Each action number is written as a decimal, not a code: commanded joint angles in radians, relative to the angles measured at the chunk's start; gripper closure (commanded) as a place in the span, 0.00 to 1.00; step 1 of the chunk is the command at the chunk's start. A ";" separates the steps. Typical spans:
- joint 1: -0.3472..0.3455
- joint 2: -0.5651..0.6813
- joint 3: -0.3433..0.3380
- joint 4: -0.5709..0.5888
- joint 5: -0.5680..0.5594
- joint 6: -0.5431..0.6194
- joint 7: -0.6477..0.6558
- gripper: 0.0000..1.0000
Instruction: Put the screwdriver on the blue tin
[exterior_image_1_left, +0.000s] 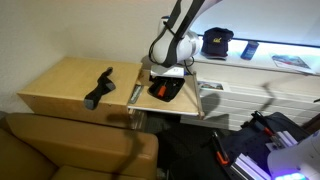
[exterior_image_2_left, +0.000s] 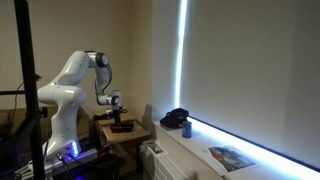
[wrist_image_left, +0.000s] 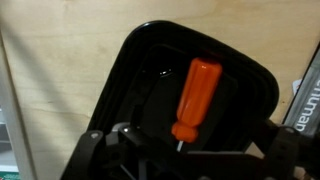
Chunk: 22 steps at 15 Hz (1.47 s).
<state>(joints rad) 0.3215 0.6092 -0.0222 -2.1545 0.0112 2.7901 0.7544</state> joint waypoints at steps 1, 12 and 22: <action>0.062 0.082 -0.051 0.073 -0.007 0.002 0.021 0.00; 0.055 0.171 -0.048 0.162 0.055 -0.017 0.014 0.54; 0.024 0.077 -0.043 0.097 0.109 -0.053 -0.003 0.91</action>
<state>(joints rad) 0.3677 0.7519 -0.0775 -2.0080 0.1122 2.7833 0.7747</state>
